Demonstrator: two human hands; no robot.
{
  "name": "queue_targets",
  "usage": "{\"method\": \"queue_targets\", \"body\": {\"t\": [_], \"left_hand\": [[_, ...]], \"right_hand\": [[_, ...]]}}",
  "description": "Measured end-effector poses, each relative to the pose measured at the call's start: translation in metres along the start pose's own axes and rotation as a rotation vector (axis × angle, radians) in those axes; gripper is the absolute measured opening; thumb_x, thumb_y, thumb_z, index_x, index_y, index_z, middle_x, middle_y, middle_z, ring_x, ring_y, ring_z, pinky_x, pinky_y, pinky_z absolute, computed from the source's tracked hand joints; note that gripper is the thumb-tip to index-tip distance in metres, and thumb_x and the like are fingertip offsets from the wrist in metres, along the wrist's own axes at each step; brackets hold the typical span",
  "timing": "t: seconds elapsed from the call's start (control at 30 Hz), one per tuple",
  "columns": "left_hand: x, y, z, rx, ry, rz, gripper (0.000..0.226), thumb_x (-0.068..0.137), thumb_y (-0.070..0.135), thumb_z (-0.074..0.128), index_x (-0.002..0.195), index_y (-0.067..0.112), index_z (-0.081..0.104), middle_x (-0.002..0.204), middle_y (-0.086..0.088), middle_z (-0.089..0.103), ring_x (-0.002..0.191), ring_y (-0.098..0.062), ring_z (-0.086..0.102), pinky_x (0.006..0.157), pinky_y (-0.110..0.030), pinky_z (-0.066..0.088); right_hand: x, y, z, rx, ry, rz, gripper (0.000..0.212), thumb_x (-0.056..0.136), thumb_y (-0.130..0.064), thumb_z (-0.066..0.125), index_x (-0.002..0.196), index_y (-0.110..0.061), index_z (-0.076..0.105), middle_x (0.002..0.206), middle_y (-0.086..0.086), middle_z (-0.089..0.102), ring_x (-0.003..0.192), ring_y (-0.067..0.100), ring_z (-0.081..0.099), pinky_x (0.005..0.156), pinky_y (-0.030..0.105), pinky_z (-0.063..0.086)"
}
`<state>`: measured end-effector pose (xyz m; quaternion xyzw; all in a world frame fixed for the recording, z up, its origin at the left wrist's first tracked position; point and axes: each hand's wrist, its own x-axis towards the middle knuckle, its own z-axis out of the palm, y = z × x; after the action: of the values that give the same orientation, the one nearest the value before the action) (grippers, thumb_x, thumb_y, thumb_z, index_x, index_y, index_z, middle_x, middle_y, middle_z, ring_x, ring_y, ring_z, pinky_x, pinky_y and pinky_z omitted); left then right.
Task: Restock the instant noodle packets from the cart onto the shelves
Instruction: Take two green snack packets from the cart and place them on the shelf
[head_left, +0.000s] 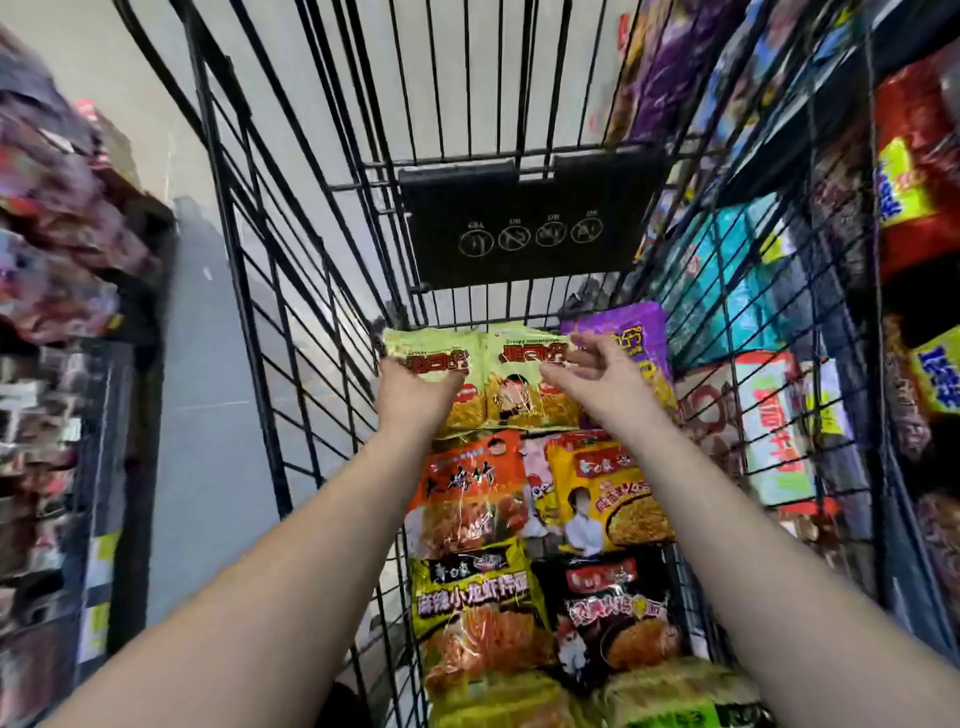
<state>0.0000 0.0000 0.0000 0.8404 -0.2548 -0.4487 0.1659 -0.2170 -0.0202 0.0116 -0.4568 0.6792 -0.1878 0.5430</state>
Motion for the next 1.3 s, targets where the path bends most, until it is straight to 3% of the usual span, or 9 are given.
{"method": "queue_targets", "body": {"t": [0.13,0.27,0.43,0.53,0.67,0.83,1.0,1.13,1.3], "left_hand": [[0.020,-0.011,0.008,0.079,0.058,-0.076,0.094,0.078,0.041,0.084,0.148,0.006,0.030,0.149,-0.020,0.043,0.137,-0.040,0.044,0.114,-0.052,0.040],[0.033,-0.014,0.017,0.094,0.063,-0.134,0.093,0.081,0.039,0.082,0.150,0.007,0.027,0.149,-0.020,0.041,0.135,-0.041,0.046,0.112,-0.053,0.041],[0.047,-0.017,0.024,0.069,0.040,-0.159,0.097,0.079,0.038,0.083,0.152,0.009,0.025,0.150,-0.020,0.044,0.137,-0.040,0.047,0.111,-0.054,0.043],[0.047,-0.016,0.024,0.083,0.065,-0.156,0.087,0.081,0.032,0.084,0.146,0.006,0.033,0.146,-0.018,0.048,0.132,-0.039,0.051,0.108,-0.050,0.047],[0.053,-0.020,0.024,0.064,0.045,-0.141,0.079,0.061,0.037,0.084,0.129,0.011,0.054,0.128,-0.012,0.064,0.110,-0.035,0.065,0.095,-0.049,0.056],[0.054,-0.023,0.023,0.047,0.095,-0.120,0.056,0.079,0.035,0.082,0.124,0.012,0.059,0.122,-0.011,0.065,0.101,-0.033,0.068,0.091,-0.050,0.058],[0.049,-0.021,0.022,0.065,0.063,-0.074,0.049,0.083,0.040,0.079,0.121,0.013,0.064,0.118,-0.010,0.068,0.100,-0.031,0.070,0.091,-0.047,0.059],[0.044,-0.020,0.020,-0.014,0.043,-0.066,0.050,0.083,0.033,0.081,0.124,0.014,0.058,0.112,-0.011,0.073,0.099,-0.033,0.072,0.090,-0.047,0.059],[0.033,-0.007,0.017,-0.060,0.040,0.016,0.044,0.087,0.030,0.079,0.120,0.016,0.055,0.112,-0.009,0.071,0.100,-0.029,0.071,0.091,-0.046,0.059]], "right_hand": [[0.016,0.021,0.008,-0.099,0.064,0.111,0.071,0.083,-0.039,0.083,0.140,-0.012,0.050,0.132,0.007,0.061,0.117,0.021,0.061,0.104,0.038,0.050],[0.025,0.036,0.011,-0.218,0.117,0.164,0.066,0.082,-0.043,0.082,0.133,-0.011,0.054,0.117,0.003,0.063,0.112,0.024,0.062,0.101,0.038,0.050],[0.037,0.049,0.019,-0.224,0.075,0.237,0.074,0.080,-0.048,0.081,0.137,-0.013,0.051,0.132,0.009,0.064,0.121,0.030,0.062,0.105,0.048,0.049],[0.042,0.047,0.023,-0.250,0.084,0.243,0.070,0.082,-0.044,0.081,0.135,-0.009,0.051,0.131,0.010,0.065,0.122,0.031,0.061,0.104,0.046,0.049],[0.049,0.044,0.028,-0.255,0.105,0.285,0.071,0.081,-0.044,0.082,0.131,-0.004,0.051,0.130,0.014,0.064,0.119,0.034,0.061,0.097,0.040,0.051],[0.054,0.042,0.027,-0.228,0.106,0.334,0.067,0.081,-0.049,0.080,0.127,-0.005,0.060,0.125,0.012,0.067,0.115,0.034,0.063,0.086,0.036,0.050],[0.051,0.040,0.024,-0.134,0.100,0.290,0.044,0.085,-0.039,0.080,0.115,-0.008,0.068,0.118,0.011,0.072,0.112,0.032,0.066,0.099,0.044,0.052],[0.048,0.043,0.025,-0.020,0.117,0.297,0.054,0.081,-0.036,0.084,0.123,-0.011,0.061,0.122,0.008,0.069,0.113,0.030,0.065,0.101,0.047,0.052],[0.041,0.043,0.014,0.133,0.131,0.285,0.055,0.084,-0.027,0.083,0.129,-0.011,0.057,0.121,0.007,0.068,0.103,0.024,0.065,0.089,0.035,0.052]]}}
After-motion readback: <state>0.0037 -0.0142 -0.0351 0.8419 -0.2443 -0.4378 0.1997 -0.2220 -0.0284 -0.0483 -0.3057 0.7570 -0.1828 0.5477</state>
